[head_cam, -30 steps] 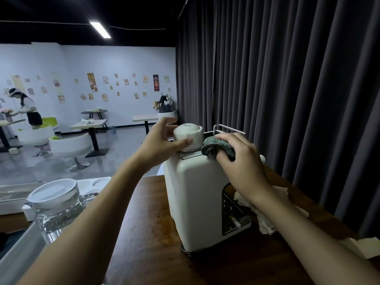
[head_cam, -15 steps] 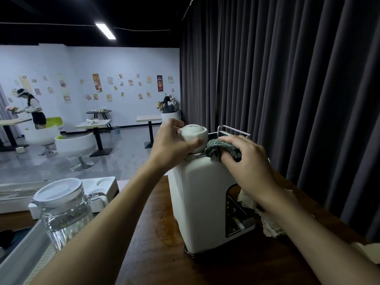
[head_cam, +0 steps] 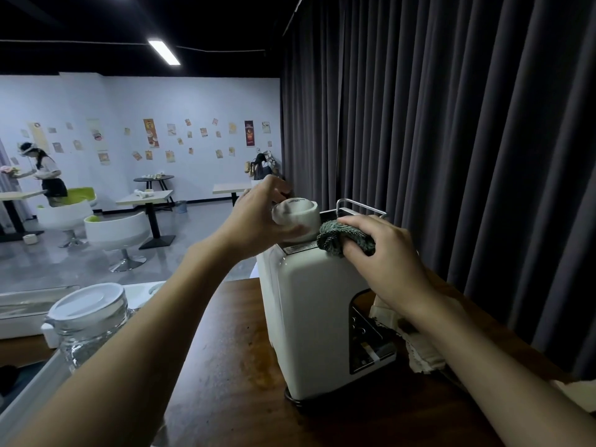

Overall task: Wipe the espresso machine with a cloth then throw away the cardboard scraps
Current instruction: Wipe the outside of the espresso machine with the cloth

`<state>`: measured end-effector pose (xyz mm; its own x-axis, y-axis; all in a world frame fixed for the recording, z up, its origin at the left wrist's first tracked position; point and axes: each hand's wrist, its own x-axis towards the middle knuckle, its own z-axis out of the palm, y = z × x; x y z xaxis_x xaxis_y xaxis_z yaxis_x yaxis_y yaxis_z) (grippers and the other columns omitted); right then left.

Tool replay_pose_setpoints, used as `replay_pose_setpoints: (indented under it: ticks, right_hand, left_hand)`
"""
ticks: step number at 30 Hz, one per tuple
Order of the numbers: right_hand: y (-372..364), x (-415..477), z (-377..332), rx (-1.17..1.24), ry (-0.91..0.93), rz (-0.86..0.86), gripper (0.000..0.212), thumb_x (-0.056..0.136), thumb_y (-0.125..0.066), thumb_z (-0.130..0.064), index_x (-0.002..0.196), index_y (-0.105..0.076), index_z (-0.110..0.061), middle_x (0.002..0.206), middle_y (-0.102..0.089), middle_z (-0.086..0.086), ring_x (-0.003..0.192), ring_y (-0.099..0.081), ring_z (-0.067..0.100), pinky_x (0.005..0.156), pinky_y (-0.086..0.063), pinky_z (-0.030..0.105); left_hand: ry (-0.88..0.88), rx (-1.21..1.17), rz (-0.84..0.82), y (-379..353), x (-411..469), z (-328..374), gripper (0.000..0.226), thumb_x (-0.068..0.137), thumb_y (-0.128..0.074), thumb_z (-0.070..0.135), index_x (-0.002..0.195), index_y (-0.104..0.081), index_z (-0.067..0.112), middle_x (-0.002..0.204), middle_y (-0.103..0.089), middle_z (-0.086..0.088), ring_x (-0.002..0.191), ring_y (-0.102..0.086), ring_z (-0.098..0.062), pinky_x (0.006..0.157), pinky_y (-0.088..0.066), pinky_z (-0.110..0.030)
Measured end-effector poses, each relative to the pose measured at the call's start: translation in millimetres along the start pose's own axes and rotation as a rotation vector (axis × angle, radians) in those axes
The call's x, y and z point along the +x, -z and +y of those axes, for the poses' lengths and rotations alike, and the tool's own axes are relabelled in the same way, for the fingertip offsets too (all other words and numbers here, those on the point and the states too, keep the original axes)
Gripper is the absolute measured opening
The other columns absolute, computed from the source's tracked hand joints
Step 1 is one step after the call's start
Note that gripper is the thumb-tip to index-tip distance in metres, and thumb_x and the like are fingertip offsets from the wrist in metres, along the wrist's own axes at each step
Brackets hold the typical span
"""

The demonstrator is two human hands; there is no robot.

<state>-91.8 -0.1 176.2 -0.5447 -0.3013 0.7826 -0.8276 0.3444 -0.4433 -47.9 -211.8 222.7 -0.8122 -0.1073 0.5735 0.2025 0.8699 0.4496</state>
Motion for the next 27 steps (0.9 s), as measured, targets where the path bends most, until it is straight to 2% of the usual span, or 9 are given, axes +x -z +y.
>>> replay_pose_setpoints:
  ticks: [2, 6, 10, 15, 18, 21, 24, 25, 27]
  right_hand:
    - [-0.3, 0.3, 0.2, 0.001, 0.006, 0.007, 0.03, 0.085, -0.067, -0.01, 0.115, -0.071, -0.015, 0.112, -0.07, -0.004, 0.106, -0.06, 0.008, 0.094, -0.043, 0.018]
    - [-0.8, 0.8, 2.3, 0.0, 0.01, 0.011, 0.03, 0.085, -0.068, -0.01, 0.114, -0.071, -0.015, 0.111, -0.07, -0.005, 0.105, -0.06, 0.006, 0.093, -0.042, 0.013]
    - [0.4, 3.6, 4.7, 0.022, -0.007, -0.005, 0.032, 0.084, -0.068, -0.012, 0.116, -0.071, -0.017, 0.113, -0.07, -0.007, 0.102, -0.055, -0.005, 0.088, -0.034, -0.002]
    - [2.8, 6.9, 6.4, 0.011, -0.053, -0.001, 0.039, 0.085, -0.069, -0.017, 0.124, -0.065, -0.021, 0.121, -0.067, -0.005, 0.108, -0.058, 0.003, 0.088, -0.036, 0.001]
    - [4.5, 6.4, 6.6, 0.001, -0.059, -0.005, 0.036, 0.086, -0.069, -0.017, 0.122, -0.066, -0.019, 0.117, -0.069, -0.003, 0.104, -0.059, 0.005, 0.082, -0.035, -0.003]
    - [5.4, 6.0, 6.0, 0.006, -0.068, -0.002, 0.034, 0.085, -0.07, -0.015, 0.12, -0.068, -0.018, 0.113, -0.069, -0.003, 0.1, -0.059, 0.003, 0.08, -0.036, -0.004]
    - [5.4, 5.8, 6.3, 0.002, -0.069, 0.008, 0.034, 0.085, -0.07, -0.014, 0.119, -0.068, -0.016, 0.112, -0.069, -0.003, 0.098, -0.058, 0.002, 0.08, -0.035, -0.004]
    - [5.8, 5.6, 6.7, 0.003, -0.072, 0.01, 0.034, 0.086, -0.07, -0.014, 0.119, -0.068, -0.016, 0.112, -0.07, -0.004, 0.099, -0.059, 0.002, 0.082, -0.036, -0.002]
    - [6.7, 5.5, 6.9, 0.003, -0.079, 0.013, 0.034, 0.086, -0.069, -0.015, 0.12, -0.068, -0.017, 0.114, -0.069, -0.004, 0.103, -0.06, 0.005, 0.088, -0.043, 0.009]
  left_hand:
    - [-0.007, -0.008, -0.004, -2.8, -1.2, -0.3, 0.072, 0.077, -0.079, 0.045, 0.135, -0.049, 0.017, 0.128, -0.053, 0.001, 0.122, -0.051, -0.016, 0.1, -0.041, -0.031]
    - [0.017, -0.084, -0.059, -2.8, -1.7, -5.1, 0.064, 0.087, -0.076, 0.028, 0.143, -0.05, 0.014, 0.144, -0.054, 0.0, 0.133, -0.048, -0.011, 0.106, -0.035, -0.024]
    - [0.029, -0.168, -0.022, 0.5, -4.1, -6.1, 0.062, 0.078, -0.084, 0.026, 0.133, -0.058, 0.013, 0.129, -0.062, 0.002, 0.124, -0.055, -0.011, 0.103, -0.041, -0.024]
    - [0.063, -0.168, -0.031, -1.5, -6.0, -8.3, 0.062, 0.082, -0.082, 0.028, 0.138, -0.056, 0.018, 0.127, -0.057, 0.012, 0.123, -0.049, -0.001, 0.086, -0.031, 0.001]
    - [0.086, -0.241, -0.044, -2.1, -7.0, -10.3, 0.063, 0.081, -0.082, 0.016, 0.138, -0.055, 0.015, 0.137, -0.059, 0.004, 0.128, -0.05, -0.005, 0.091, -0.036, -0.003]
    - [0.121, -0.269, 0.0, -1.7, -7.3, -11.0, 0.062, 0.08, -0.084, 0.019, 0.136, -0.057, 0.017, 0.129, -0.063, 0.001, 0.119, -0.056, -0.005, 0.089, -0.04, -0.008]
    - [0.153, -0.271, -0.017, 1.4, -6.7, -14.8, 0.065, 0.083, -0.08, 0.023, 0.142, -0.052, 0.023, 0.12, -0.061, 0.007, 0.113, -0.056, -0.003, 0.078, -0.034, 0.002]
    - [0.158, -0.278, -0.041, 2.1, -6.6, -15.6, 0.069, 0.083, -0.079, 0.021, 0.145, -0.049, 0.023, 0.123, -0.058, 0.009, 0.116, -0.054, -0.005, 0.08, -0.031, 0.003]
    - [0.16, -0.298, -0.108, 1.8, -8.1, -15.0, 0.08, 0.083, -0.079, 0.016, 0.152, -0.039, 0.024, 0.135, -0.05, 0.012, 0.124, -0.043, -0.002, 0.095, -0.032, -0.01]
